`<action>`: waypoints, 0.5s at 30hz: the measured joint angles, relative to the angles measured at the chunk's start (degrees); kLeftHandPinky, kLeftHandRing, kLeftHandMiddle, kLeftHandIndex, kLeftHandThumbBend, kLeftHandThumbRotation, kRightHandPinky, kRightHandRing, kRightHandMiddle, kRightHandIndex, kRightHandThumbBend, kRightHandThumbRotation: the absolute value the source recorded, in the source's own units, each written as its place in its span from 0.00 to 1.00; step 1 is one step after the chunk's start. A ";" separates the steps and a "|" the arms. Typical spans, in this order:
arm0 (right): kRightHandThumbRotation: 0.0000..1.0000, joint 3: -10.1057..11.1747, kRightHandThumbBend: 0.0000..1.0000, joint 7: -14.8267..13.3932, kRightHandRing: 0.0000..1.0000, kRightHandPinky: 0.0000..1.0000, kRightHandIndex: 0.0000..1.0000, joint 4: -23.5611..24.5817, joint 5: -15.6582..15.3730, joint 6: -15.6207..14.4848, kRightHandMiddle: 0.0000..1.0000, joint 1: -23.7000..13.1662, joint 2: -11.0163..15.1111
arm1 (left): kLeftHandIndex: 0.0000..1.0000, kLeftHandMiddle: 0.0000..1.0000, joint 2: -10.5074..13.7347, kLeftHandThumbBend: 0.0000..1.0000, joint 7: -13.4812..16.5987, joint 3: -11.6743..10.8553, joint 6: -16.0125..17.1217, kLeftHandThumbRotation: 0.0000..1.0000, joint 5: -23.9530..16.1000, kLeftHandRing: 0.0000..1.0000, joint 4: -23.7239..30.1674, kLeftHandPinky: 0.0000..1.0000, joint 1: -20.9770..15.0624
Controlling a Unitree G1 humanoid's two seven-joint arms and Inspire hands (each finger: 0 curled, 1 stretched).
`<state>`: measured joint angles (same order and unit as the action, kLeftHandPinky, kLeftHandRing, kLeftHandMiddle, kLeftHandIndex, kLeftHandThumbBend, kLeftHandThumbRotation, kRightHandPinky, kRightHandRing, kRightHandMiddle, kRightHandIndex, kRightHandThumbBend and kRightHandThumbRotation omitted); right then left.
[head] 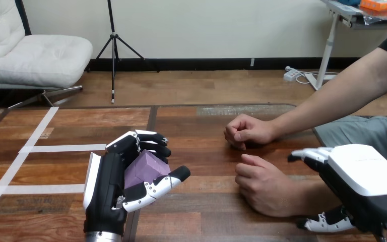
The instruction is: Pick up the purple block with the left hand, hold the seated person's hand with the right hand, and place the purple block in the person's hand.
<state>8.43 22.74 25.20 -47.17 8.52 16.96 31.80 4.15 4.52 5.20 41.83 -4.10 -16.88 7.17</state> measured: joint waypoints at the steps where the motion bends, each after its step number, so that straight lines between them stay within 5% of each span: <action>1: 0.17 -0.16 0.78 0.71 0.86 0.87 0.82 0.00 -0.09 -0.27 0.86 -0.28 0.34 | 0.52 0.50 -0.05 0.77 -0.06 -0.03 0.00 0.08 0.00 0.43 0.00 0.37 0.01; 15: 0.13 -3.70 0.82 5.76 0.82 0.82 0.80 -0.69 -1.75 -1.72 0.83 -5.48 4.39 | 0.52 0.50 -0.84 0.76 -0.86 -0.83 0.00 0.07 0.01 0.43 0.00 0.36 0.16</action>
<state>4.72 28.50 24.51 -48.92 6.80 11.47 36.19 3.32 3.67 4.38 41.83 -4.10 -16.88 7.33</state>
